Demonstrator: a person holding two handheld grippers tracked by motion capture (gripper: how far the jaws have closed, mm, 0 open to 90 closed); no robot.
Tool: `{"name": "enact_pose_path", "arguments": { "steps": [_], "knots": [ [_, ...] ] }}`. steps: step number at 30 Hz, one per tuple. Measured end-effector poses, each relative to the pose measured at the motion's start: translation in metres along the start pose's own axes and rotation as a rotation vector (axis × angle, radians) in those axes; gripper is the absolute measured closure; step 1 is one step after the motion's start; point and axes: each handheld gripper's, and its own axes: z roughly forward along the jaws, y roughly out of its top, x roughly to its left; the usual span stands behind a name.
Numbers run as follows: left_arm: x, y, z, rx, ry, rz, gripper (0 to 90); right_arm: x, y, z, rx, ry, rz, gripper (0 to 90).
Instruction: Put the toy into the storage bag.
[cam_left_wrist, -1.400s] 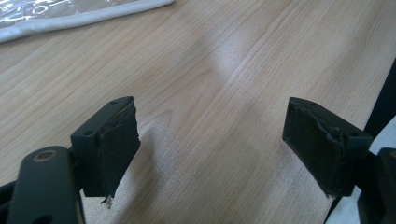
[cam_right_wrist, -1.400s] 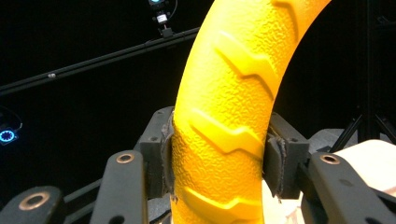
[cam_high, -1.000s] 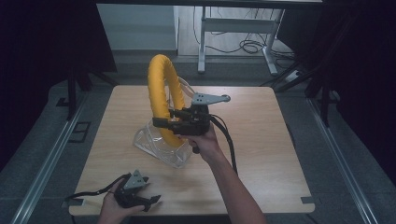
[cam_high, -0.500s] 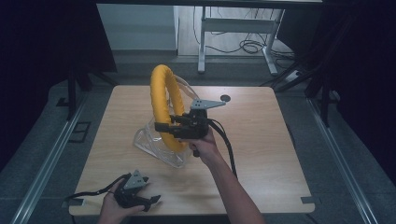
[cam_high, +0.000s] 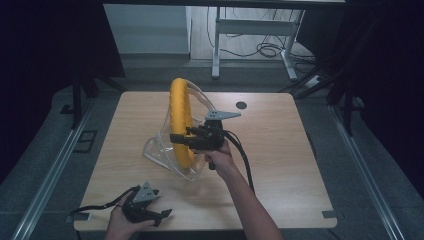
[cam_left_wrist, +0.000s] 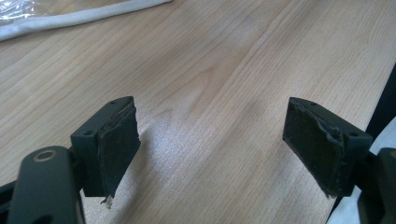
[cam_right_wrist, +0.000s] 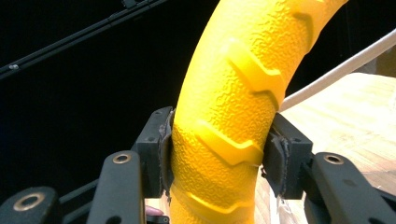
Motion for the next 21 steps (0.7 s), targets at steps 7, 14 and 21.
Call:
{"name": "enact_pose_path", "arguments": {
  "steps": [7, 14, 21],
  "knots": [
    [0.000, 0.000, 0.000, -0.001, -0.001, 0.000, 18.3, 0.003, 0.001, -0.001, 0.009, -0.034, -0.038, 47.6],
    [0.000, 0.000, 0.000, 0.002, 0.000, 0.002, 18.3, 0.004, 0.001, -0.002, 0.010, -0.047, -0.051, 46.0],
    [0.000, 0.000, 0.000, 0.003, -0.002, 0.004, 18.3, 0.013, 0.001, -0.008, 0.023, -0.122, -0.114, 31.2]
  ]
}}
